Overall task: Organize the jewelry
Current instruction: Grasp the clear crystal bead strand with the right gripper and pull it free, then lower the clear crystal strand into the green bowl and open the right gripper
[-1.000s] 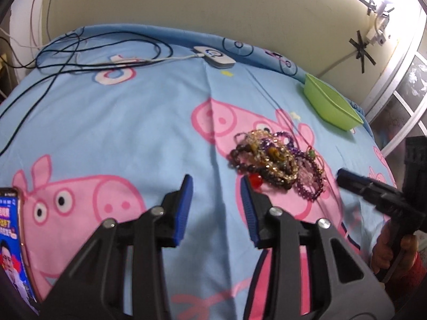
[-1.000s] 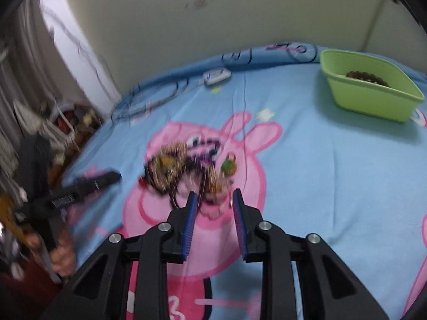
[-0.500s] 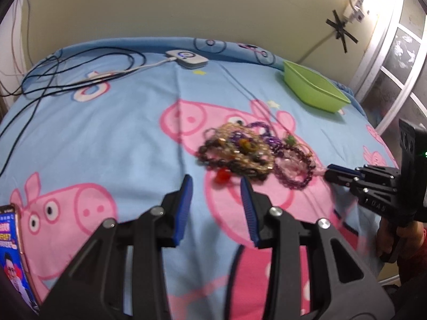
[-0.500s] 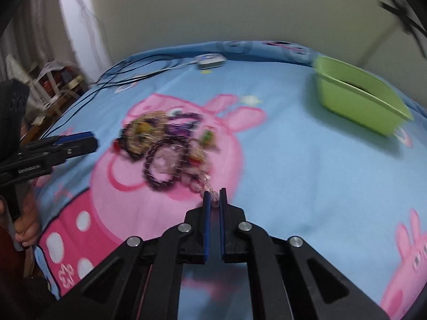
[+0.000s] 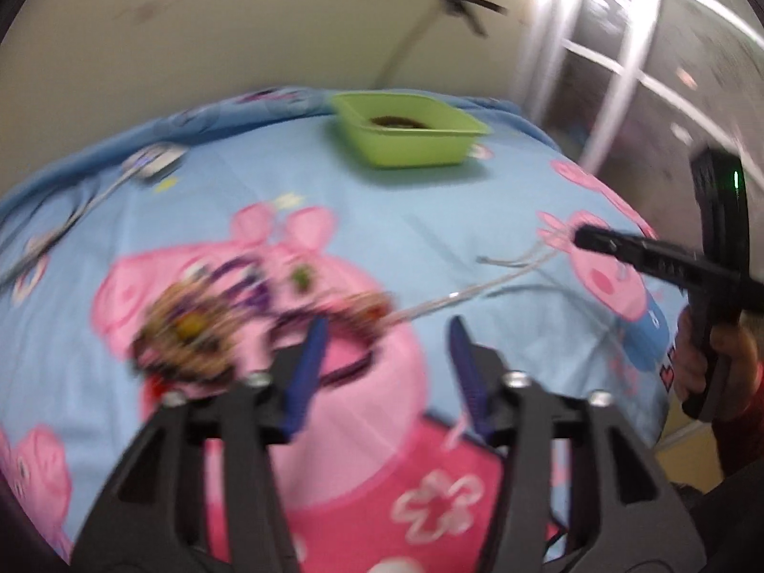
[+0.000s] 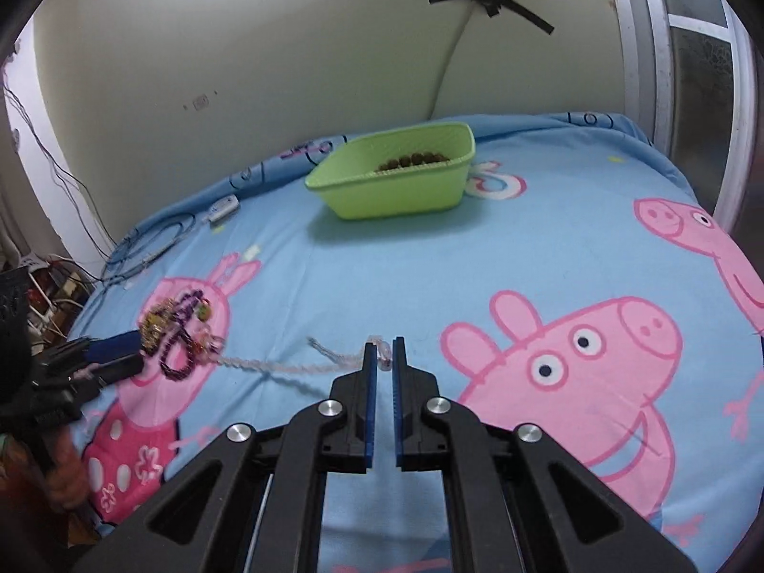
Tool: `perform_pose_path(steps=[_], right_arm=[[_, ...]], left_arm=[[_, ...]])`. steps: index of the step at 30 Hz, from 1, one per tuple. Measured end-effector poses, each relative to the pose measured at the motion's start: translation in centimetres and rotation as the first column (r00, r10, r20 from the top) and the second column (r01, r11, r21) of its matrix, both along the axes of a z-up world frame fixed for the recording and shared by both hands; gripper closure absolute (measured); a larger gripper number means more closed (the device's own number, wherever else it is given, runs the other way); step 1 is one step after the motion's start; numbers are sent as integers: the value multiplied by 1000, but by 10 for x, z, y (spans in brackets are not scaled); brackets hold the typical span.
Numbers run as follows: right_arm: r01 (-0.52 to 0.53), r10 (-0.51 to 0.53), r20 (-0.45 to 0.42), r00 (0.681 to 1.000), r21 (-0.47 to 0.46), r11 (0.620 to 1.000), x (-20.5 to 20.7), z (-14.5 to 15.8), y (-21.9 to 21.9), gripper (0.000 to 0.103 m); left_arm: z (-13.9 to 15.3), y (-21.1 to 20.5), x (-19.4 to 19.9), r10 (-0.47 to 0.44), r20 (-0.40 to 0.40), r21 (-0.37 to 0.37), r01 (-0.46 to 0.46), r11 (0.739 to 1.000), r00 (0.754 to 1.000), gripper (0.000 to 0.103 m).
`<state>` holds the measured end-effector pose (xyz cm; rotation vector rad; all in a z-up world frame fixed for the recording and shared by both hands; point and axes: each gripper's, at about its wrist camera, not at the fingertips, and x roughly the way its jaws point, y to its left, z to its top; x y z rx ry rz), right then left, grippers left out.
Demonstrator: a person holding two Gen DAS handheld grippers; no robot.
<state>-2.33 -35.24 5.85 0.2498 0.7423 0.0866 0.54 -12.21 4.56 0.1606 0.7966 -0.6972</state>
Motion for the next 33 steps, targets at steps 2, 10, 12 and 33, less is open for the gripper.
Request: perform_pose_path(steps=[2,10,12,33], right_arm=[[-14,14,39,999,7,1000,-4,10,3,103],[-55,62,240,969,-38,998,-21,82,19,103],[-46,63,286,956,-67,997,-25,99,19,103],[-16,42,503,863,-57,998,80,208,-19,103]], left_arm=[[-3,-27,-2,-69,44,50,67,996,997,34],[-25,-102,12,-226,54,166,214,963,973,69],[-26,-103,24,-205,10,159,201,967,979,96],[185,-111,148,-75,215,-72,93,993,974,98]])
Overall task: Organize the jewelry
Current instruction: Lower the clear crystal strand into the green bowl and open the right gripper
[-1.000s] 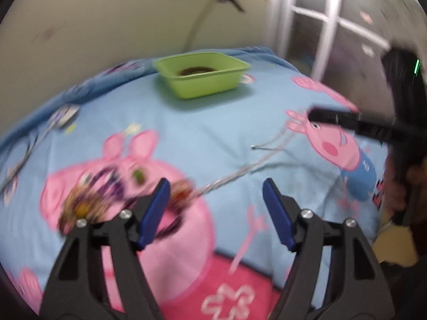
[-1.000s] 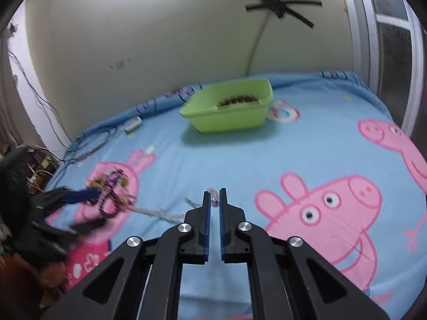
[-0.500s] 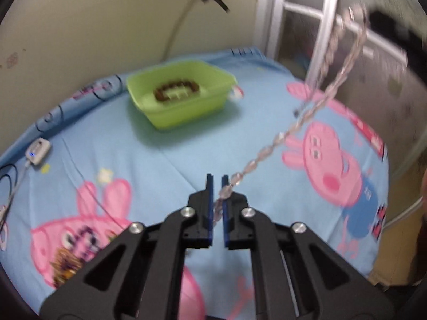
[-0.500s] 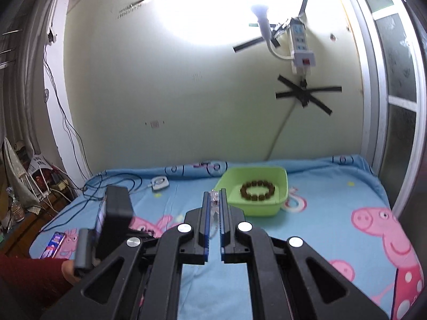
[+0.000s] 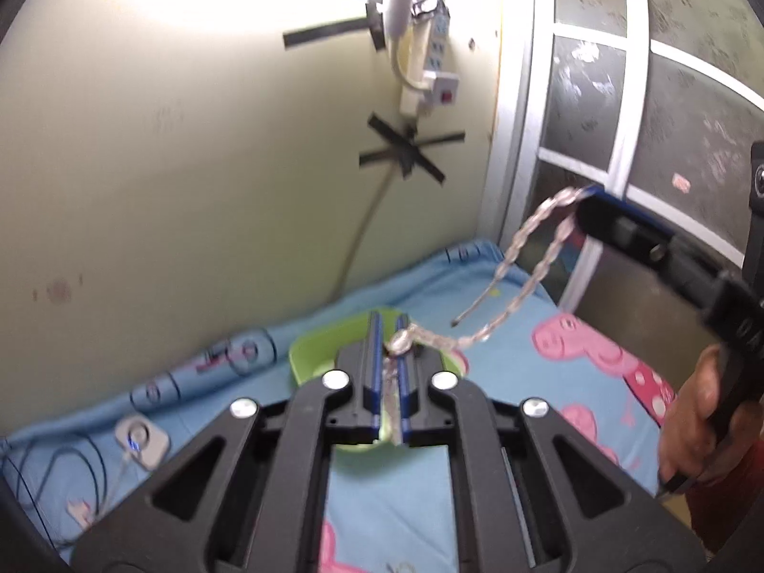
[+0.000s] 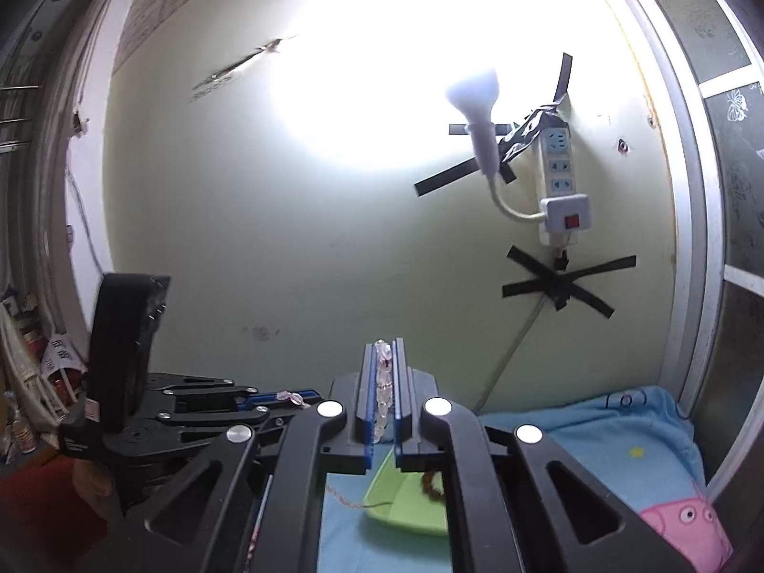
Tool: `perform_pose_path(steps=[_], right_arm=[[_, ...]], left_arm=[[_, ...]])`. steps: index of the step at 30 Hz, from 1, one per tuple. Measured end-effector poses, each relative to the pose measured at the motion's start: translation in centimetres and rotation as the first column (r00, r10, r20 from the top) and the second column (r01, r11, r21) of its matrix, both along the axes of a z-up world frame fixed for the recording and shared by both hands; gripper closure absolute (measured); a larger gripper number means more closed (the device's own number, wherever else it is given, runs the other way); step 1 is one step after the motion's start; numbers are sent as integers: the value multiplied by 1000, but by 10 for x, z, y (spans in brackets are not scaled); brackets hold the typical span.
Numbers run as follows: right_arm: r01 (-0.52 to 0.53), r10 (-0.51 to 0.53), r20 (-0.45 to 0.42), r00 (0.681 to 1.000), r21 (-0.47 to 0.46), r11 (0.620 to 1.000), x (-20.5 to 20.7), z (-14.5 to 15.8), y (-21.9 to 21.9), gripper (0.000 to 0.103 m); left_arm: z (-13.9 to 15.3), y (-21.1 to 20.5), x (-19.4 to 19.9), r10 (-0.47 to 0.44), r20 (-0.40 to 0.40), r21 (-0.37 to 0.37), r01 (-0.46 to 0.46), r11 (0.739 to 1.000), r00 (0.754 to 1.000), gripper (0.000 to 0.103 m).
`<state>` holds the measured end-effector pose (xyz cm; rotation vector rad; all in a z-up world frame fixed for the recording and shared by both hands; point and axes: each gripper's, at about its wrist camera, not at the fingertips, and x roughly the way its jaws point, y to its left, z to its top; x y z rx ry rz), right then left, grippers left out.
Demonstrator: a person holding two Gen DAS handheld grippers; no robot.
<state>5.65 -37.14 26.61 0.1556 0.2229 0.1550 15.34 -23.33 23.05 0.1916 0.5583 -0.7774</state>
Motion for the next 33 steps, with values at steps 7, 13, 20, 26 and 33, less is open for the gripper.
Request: perform_pose_path(steps=[7,13,20,26,33], right_arm=[[34,-33,-100,994,15,999,60,-48,-12,103],[29,-7,-244,970,86,996,95,-125,-20,103],[52,10,-326,945,179,982,119,-168,-36,103],[46,24,-328,944,202,978,117,-173,-40,103],[22,70,-403,913,220,975,109,-190,-29,100]], left_arm=[[-43,-33,53,24,-67,57,-20,998,997,98],[-92,-42,88,52,-167,87,-37,995,985,98],[-82,-52,102,48,-155,62,-39,997,987,98],[-83,-62,97,28,-168,58,-18,998,985,98],[-151,-41,93,134,-341,265,-41,963,930,77]])
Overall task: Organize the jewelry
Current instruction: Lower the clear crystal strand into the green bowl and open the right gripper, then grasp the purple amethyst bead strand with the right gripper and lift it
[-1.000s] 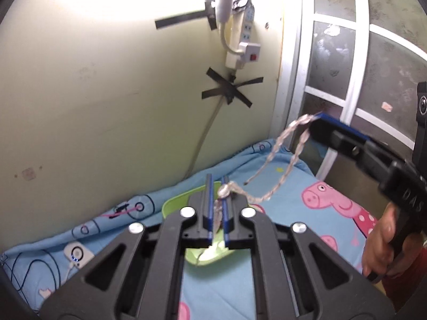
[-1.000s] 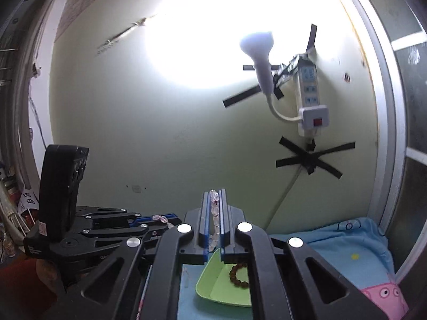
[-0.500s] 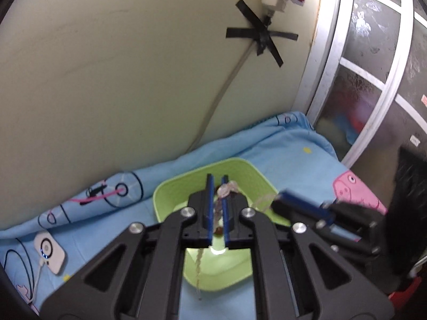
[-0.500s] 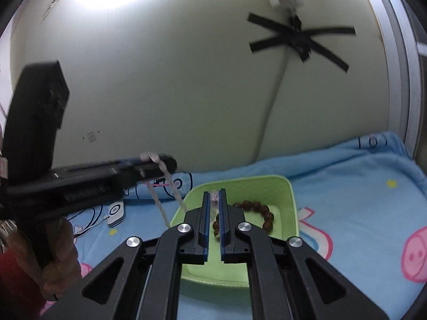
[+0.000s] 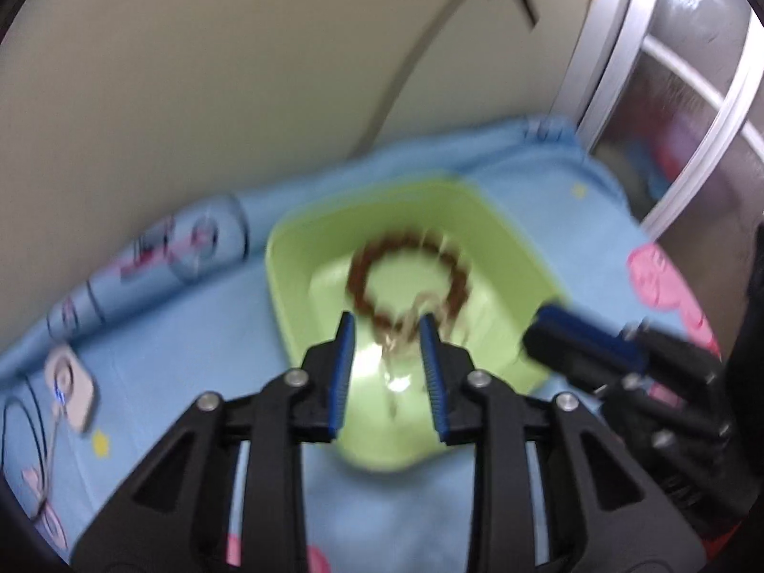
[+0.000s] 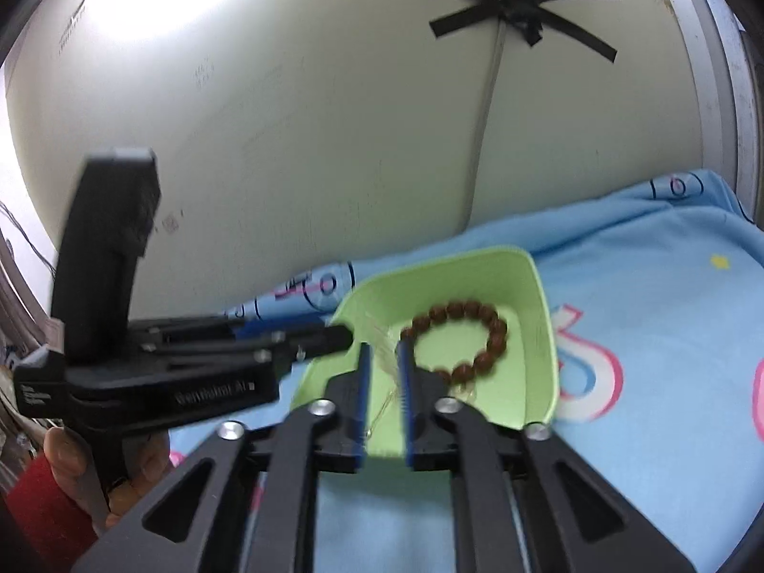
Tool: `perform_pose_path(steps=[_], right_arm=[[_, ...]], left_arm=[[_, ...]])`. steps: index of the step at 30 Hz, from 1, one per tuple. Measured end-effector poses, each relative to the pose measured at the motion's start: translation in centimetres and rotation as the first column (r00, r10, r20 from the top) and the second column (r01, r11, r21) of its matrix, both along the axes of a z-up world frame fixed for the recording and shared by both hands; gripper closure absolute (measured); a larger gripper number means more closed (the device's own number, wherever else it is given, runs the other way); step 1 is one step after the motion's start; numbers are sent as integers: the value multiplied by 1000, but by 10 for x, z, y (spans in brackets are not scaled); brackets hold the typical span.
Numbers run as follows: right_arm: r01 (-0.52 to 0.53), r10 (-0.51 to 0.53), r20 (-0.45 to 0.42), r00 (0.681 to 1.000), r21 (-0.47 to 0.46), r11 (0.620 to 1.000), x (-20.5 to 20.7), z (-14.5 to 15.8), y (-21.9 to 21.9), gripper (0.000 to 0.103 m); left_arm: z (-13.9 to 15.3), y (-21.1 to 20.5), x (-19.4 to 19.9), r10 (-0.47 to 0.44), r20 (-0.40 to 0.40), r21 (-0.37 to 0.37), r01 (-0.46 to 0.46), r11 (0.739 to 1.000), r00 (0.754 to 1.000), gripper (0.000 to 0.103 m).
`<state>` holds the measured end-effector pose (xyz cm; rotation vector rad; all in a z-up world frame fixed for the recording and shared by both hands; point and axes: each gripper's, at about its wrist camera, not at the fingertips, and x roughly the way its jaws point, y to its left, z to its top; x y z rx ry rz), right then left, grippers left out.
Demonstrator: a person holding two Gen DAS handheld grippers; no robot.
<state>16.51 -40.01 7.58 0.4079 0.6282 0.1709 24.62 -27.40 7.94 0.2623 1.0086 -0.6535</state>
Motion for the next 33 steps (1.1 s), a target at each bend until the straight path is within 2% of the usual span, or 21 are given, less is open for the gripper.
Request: perform_pose_path(steps=[1,3,5,7,9,12,14,17,21,25,27,30,33], right_arm=[[2,-2,-5,1000,0,1000,-4,-1,2,93],[11,-12,26,1000,32,999,-18,4,5,87],[0,-6,96,995,57,998,-43,16,12,81],[-24,13,156,988,69,997,-65,24,23,81],[-74,60,171,983,76,994,-83,26,38,81],[-172,161,127,979,81,982,-94,11,68,81],[-231,225,71,972,82,970,-93,-1,89,81],[-312,313,5,950,70,947,-92,-16,123,81],[-414,414,-55,908,14,910,-87,-24,170,83],[-479,465,-119,877,-132,868,-74,-30,214,87],[-508,486,-161,859,-156,847,-68,-38,226,88],[-537,501,-196,843,-241,808,-64,-47,242,88],[-584,523,-260,812,-332,741,-57,-58,259,88]], left_arm=[[-3,7,-3,6,-14,12,-6,1000,1000,77],[0,27,-15,4,-27,4,-4,1000,1000,77],[8,52,-31,9,-12,-7,-9,1000,1000,77],[19,95,-53,30,6,-60,-29,998,1000,76],[22,131,-71,80,29,-79,-77,994,996,75],[13,201,-99,188,13,-136,-184,973,982,75],[3,241,-113,264,-17,-167,-263,950,965,75],[-12,282,-132,343,-42,-184,-345,920,938,75],[-26,295,-147,351,-58,-178,-355,918,935,75],[-34,294,-149,340,-62,-186,-345,920,939,75],[-39,288,-143,321,-79,-190,-331,924,944,74],[-50,275,-137,306,-74,-158,-314,936,949,70],[-62,267,-144,309,-49,-95,-312,945,950,70]])
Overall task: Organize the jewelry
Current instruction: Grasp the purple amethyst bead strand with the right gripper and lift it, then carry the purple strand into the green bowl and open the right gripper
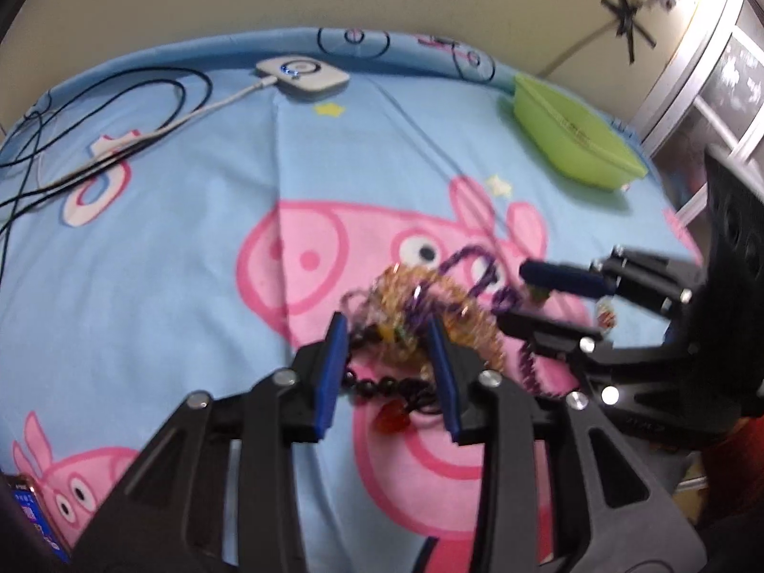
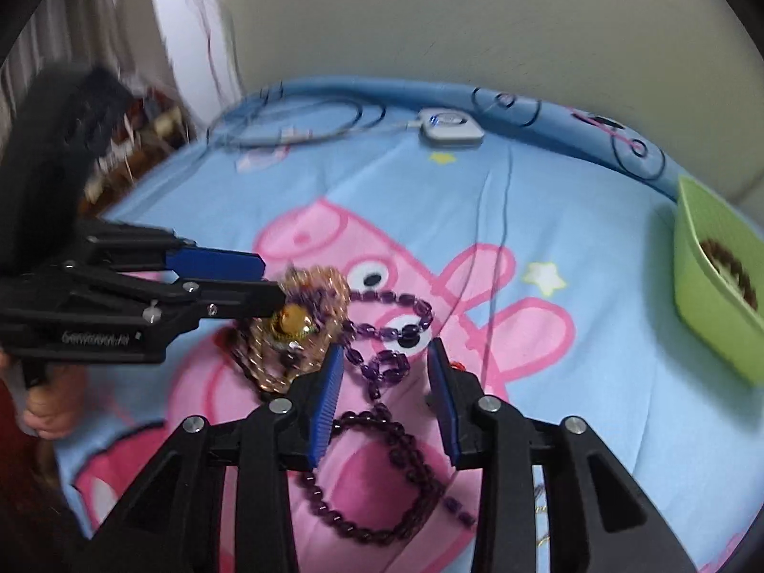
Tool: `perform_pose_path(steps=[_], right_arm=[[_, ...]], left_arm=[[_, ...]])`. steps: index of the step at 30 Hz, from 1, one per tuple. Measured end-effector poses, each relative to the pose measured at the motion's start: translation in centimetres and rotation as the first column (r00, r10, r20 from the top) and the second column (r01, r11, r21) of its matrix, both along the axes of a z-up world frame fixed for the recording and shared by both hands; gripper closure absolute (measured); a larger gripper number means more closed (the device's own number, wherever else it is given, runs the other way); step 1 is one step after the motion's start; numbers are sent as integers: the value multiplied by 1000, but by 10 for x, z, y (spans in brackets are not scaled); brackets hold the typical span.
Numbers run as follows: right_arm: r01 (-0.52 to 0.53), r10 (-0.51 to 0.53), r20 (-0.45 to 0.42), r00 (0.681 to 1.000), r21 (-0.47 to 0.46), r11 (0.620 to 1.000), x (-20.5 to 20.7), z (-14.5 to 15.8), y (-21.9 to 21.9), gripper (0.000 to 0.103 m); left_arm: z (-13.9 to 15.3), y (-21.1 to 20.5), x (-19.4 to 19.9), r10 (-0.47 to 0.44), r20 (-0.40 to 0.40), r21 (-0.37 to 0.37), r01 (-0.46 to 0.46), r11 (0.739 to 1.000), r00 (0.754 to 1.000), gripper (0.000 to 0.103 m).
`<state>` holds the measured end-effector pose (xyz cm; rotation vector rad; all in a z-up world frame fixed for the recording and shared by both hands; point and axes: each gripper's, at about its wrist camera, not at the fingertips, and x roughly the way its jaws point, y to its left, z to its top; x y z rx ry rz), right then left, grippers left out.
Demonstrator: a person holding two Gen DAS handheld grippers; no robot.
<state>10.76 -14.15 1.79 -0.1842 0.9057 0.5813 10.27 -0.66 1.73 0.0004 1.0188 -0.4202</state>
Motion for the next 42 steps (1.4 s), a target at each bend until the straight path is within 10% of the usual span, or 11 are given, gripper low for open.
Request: perform_pose_path(steps=[5,14,21,34,36,38,42], right_arm=[[-81,85,42,996,-90,993,6,-6,16,88],[0,-2,14,1000,87,996,23,15,0,103],[45,-68,94,993,229,972,10,75,-23,103],[78,-166,216,962,368,927,-9,153,-58,103],[83,-183,240,953,376,923,-13,162,-61,103],[92,-205,264,943,384,919,-16,171,-67,103],[112,-244,297,923,401,909,-18,186,-83,103]], left_arm=[[-5,23,-30,3,3,8,-3,1000,1000,71],[27,51,-62,46,48,-40,-44,998,998,62],[58,-10,-42,-86,224,-2,89,996,971,47],[63,-90,5,-194,207,-79,214,974,959,38],[67,-97,10,-194,208,-68,212,975,959,52],[70,-101,17,-202,159,-85,217,972,966,96],[97,-105,21,-206,185,-110,229,967,961,97]])
